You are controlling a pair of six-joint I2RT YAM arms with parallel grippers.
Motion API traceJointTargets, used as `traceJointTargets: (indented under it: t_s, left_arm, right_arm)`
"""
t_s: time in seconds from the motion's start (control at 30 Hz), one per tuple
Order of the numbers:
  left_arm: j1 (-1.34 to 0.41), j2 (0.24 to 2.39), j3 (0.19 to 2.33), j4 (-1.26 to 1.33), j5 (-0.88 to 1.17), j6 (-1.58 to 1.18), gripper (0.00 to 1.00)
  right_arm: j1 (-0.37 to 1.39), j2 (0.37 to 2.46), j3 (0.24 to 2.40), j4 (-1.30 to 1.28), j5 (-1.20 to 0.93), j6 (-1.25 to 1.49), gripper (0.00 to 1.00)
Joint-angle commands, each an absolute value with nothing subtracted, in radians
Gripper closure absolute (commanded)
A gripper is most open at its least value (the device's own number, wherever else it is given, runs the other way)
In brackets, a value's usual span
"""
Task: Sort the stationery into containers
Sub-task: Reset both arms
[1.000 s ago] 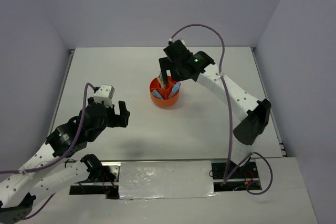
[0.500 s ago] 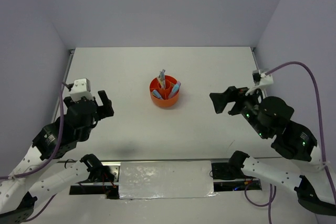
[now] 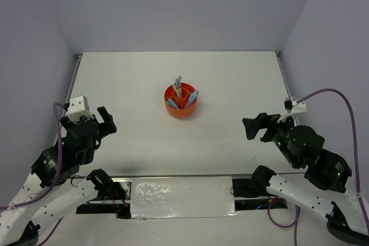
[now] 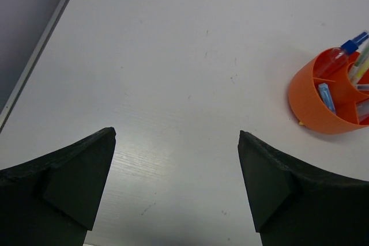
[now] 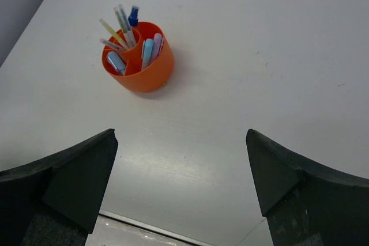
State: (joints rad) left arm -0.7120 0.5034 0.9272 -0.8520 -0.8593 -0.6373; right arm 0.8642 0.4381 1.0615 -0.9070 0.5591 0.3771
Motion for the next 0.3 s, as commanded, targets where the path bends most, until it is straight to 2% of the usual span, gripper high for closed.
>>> traceJointTargets:
  t_s: [0.0, 0.27]
  left_arm:
    - [-0.681, 0.497, 0.92, -0.813, -0.874, -0.658, 0.01]
    - [-0.601, 0.515, 0.9, -0.769, -0.815, -0.617, 0.01]
  right_arm:
    - [0.867, 0.403, 1.029, -0.888, 0.603, 0.382, 0.0]
    - [0.867, 0.405, 1.048, -0.894, 0.615, 0.396, 0.0]
